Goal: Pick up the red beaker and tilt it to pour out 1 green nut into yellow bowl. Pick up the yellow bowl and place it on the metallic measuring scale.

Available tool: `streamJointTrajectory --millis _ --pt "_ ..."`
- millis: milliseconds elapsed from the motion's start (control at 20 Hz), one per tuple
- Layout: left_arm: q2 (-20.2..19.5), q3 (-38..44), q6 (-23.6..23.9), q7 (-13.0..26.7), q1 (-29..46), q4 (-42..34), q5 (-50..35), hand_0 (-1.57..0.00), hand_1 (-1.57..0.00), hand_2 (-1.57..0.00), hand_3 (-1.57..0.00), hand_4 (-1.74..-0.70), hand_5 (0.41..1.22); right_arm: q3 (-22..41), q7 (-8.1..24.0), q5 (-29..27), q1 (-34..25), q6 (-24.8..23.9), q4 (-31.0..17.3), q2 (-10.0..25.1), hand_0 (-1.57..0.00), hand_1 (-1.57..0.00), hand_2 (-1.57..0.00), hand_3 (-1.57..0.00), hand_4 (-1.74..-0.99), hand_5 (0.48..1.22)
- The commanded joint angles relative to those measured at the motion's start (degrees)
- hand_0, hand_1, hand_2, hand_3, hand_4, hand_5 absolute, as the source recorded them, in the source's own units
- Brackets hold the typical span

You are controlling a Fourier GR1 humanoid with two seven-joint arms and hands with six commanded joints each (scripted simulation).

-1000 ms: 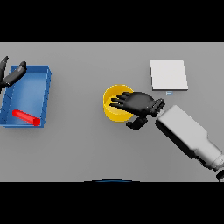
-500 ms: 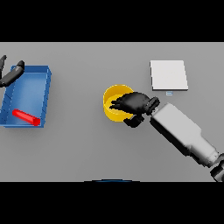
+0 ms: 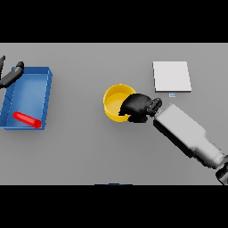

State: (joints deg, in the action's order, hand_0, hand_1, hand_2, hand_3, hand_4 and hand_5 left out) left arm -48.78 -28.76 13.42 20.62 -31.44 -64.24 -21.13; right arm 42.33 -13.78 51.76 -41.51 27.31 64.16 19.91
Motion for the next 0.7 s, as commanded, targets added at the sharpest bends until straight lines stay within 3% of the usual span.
streamJointTrajectory --millis 0,350,650 --pt "-0.1 -0.2 0.1 -0.6 0.7 -0.2 0.1 0.0 0.0 0.0 0.0 -0.72 0.695 -0.1 -0.2 0.0 0.1 -0.3 0.1 0.3 -1.43 -1.42 -1.24 -1.18 -1.689 1.184" --pt "-0.2 -0.4 -0.2 -0.2 0.8 -1.2 0.0 0.0 0.0 0.0 0.0 -0.72 0.696 -2.6 0.1 -1.9 -0.5 -0.3 0.5 0.7 -1.54 -1.54 -1.33 -1.34 -1.73 1.213" --pt "0.2 -0.8 0.2 1.3 0.0 -0.8 0.5 0.0 0.0 0.0 0.0 -0.72 0.688 -6.9 3.1 -4.8 -0.3 3.0 7.7 4.6 -1.56 -1.56 -1.43 -1.21 -1.738 1.219"
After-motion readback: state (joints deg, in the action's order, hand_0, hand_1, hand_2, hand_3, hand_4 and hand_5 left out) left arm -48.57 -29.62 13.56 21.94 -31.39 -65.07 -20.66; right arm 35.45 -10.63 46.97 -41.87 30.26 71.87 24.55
